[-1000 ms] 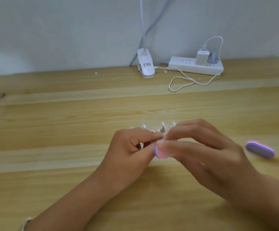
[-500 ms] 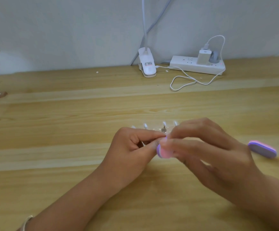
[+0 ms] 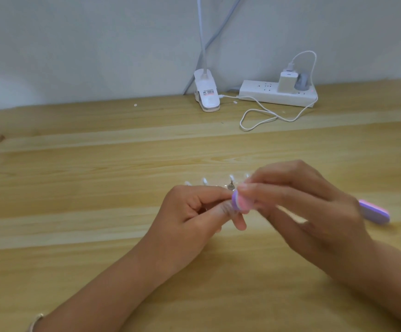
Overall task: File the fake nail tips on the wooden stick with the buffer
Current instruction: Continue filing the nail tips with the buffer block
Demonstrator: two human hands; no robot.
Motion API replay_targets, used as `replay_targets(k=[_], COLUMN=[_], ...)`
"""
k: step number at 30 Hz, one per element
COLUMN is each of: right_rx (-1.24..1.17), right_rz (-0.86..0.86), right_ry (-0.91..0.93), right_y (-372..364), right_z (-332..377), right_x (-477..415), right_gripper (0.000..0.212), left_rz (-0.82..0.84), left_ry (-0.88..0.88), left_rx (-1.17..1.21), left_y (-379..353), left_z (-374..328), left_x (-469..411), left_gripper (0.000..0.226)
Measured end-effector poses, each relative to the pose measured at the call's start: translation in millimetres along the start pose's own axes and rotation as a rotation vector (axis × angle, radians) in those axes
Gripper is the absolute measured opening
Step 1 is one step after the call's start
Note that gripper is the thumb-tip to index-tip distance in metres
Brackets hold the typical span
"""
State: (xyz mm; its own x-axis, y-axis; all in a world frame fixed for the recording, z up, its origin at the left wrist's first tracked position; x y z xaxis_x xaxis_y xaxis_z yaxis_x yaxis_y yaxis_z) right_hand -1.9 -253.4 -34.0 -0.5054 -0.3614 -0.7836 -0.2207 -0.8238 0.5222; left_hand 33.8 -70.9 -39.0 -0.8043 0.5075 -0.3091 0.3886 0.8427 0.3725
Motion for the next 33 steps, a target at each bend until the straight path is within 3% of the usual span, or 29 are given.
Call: replay_targets(k=[18,25,30,33], right_rx=[0.049,0.086,0.136,0.131], right_rz=[0.029,-0.121,0.011,-0.017], right_ry=[0.048,-0.033,0.04,0.009], right_y=[-3,8,0,0], right_z=[-2,-7,-4,-7], right_x=[3,-2,2,0], right_gripper=[0.021,0.023,0.021,0.019], left_rz=[0.093,0.135,0.199,0.265], left_ry=[-0.013,0.072,0.157,0.226], left_rx=[-0.029,0.034,0.129,0.212], left_y=[3,1,1,3], left_z=[-4,-3,-2,-1], left_x=[-3,-3,-3,-2], left_gripper=[0.017,0.029,0.032,0.031])
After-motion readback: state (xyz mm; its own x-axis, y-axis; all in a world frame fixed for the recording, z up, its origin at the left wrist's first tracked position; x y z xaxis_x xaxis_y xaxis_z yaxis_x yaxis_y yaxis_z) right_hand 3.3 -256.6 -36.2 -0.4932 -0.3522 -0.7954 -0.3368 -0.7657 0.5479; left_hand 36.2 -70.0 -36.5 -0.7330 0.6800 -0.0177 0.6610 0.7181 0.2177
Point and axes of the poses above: each hand's wrist, its own x-axis away from the middle knuckle, its own y-axis out of the back of the hand, z = x × y, the point moved 2 cm from there along -x, towards the middle knuckle, and after that the axes turned 10 degrees about -x, right-handed, at the moved point
